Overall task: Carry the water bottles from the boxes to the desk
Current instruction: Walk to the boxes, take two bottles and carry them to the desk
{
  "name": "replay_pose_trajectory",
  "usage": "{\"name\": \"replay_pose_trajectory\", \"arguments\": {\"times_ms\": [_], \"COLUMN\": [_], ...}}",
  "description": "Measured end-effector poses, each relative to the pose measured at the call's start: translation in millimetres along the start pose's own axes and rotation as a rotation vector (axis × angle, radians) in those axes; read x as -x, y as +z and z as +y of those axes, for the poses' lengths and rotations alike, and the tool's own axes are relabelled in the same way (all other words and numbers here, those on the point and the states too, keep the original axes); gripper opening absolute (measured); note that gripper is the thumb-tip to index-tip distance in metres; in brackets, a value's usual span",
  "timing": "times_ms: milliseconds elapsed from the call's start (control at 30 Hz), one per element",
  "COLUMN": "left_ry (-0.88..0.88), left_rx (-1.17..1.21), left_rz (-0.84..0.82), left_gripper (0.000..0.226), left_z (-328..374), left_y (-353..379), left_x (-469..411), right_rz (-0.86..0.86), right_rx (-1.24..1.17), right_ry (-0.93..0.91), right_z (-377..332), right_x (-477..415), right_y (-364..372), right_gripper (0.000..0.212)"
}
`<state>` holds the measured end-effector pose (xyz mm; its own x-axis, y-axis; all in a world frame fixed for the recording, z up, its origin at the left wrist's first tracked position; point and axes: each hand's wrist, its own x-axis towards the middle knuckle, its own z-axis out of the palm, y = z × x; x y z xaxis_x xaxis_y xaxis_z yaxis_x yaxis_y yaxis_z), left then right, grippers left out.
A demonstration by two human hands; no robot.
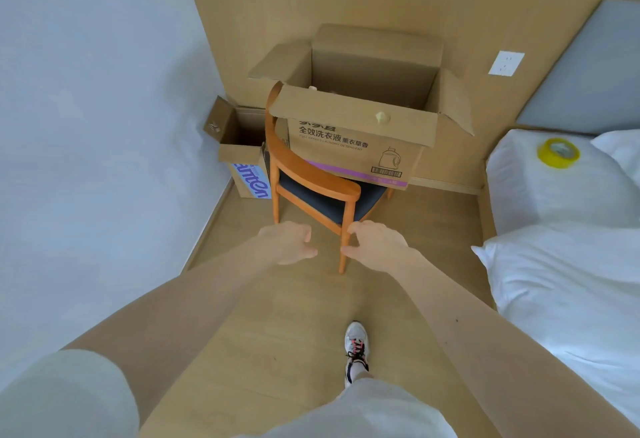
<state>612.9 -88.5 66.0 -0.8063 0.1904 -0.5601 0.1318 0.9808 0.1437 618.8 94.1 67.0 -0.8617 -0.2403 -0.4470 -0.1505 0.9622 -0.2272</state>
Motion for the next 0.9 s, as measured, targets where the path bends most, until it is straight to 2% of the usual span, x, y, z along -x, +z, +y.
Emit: {"name": "replay_pose_trajectory", "arguments": {"times_ms": [133,300,567,900], "left_ry": [-0.055,-0.027,-0.056,0.038], "left_rx": [0.020,0.036,0.017,-0.002], "left_rz": [0.031,0.094,0.133,0.321], "left_gripper": [0.041,0.035,0.039,0.039], "left_z": [2,26,41,51], "left_y": [-40,-82,-133,-192], "left_x": [-46,-102,-169,-243], "right_rz": [0.007,0.023,0.058,0.159], "right_rx": [-0.026,-0.056,-0.134,-0.169], "right_ry": [-0.056,-0.087,-0.145,-0.099], "right_z": [18,52,86,118], "right_x": [-53,-112,-173,-233], "right_y": [-33,-77,-120,-166], "right_gripper": [0.043,0.047,0.046,0.046]}}
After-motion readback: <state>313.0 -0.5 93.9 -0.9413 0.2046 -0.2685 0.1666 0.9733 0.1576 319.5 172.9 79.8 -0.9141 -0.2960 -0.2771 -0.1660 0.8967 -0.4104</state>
